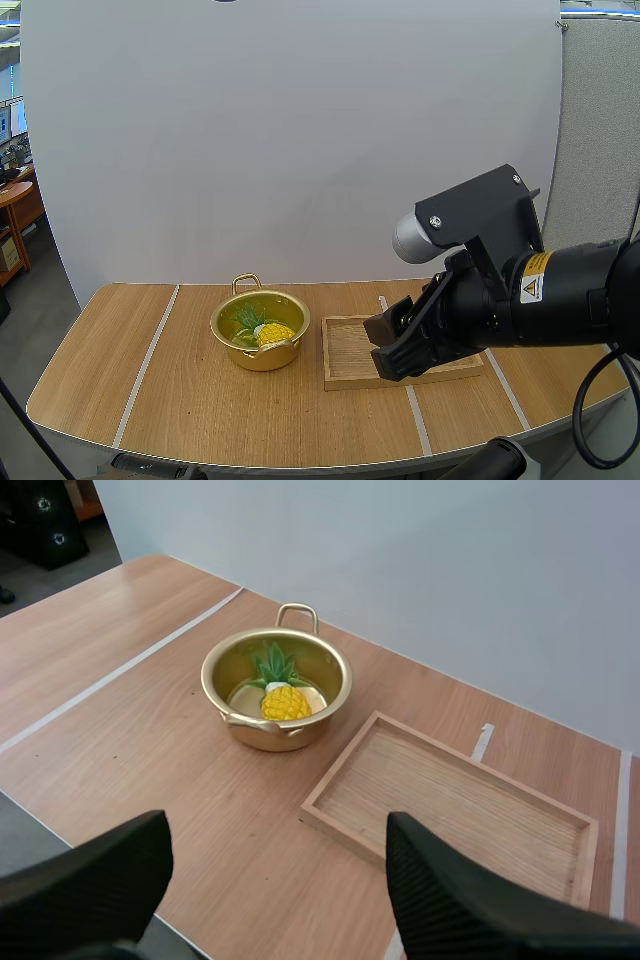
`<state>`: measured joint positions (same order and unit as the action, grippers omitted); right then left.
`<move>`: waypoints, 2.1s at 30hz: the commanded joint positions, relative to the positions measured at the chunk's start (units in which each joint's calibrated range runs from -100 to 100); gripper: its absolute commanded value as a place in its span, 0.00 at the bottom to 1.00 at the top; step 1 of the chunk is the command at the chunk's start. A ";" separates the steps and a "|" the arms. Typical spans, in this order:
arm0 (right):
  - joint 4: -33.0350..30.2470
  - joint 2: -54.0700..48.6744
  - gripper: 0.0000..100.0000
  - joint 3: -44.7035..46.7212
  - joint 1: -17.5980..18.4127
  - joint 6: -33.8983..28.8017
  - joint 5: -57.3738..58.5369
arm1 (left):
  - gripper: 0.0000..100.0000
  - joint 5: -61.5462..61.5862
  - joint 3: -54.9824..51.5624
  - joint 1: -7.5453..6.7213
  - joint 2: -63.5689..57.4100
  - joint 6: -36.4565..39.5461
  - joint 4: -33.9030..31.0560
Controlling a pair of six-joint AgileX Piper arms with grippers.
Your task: Open the pot, put the pineapple inside, and close it
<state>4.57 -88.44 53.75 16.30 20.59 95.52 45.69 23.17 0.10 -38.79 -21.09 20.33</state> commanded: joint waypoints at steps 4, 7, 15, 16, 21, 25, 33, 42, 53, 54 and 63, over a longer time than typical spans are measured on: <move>5.11 -1.65 0.00 1.93 -1.28 1.02 0.34 | 0.00 -2.28 0.37 -0.06 -0.33 0.51 -0.05; 3.52 -1.65 0.00 2.20 -1.66 1.02 0.34 | 0.00 -2.28 0.37 -0.06 -0.33 0.51 -0.05; 4.36 -4.04 0.00 3.36 -1.66 1.02 1.13 | 0.00 -2.28 0.37 -0.06 -0.33 0.51 -0.05; 4.36 -4.44 0.00 4.07 -1.66 1.02 1.13 | 0.00 -2.28 0.37 -0.06 -0.33 0.51 -0.05; 4.26 -6.97 0.00 6.78 -1.66 1.83 1.13 | 0.00 -2.28 0.37 -0.06 -0.33 0.51 -0.05; 4.14 -7.61 0.00 6.81 -1.66 1.83 0.94 | 0.00 -2.28 0.37 -0.06 -0.33 0.51 -0.05; 3.64 -7.61 0.00 6.81 -1.74 1.83 0.96 | 0.00 -2.28 0.37 -0.06 -0.33 0.51 -0.05; 3.29 -7.61 0.00 6.81 -2.45 1.93 0.96 | 0.00 1.26 0.37 -0.06 -0.76 0.51 1.45; 3.15 -7.61 0.00 6.81 -2.45 2.03 0.96 | 0.00 54.31 0.04 -0.06 -0.11 0.42 1.82; 3.15 -7.61 0.00 6.81 -2.45 2.03 0.96 | 0.00 54.31 0.04 -0.06 0.56 0.42 1.68; 2.21 -7.61 0.00 6.81 -2.45 2.03 0.96 | 0.00 54.31 -6.00 -0.06 6.20 0.53 1.94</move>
<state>7.62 -95.60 60.56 14.03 22.12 96.62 100.00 19.53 0.10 -33.84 -21.09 21.11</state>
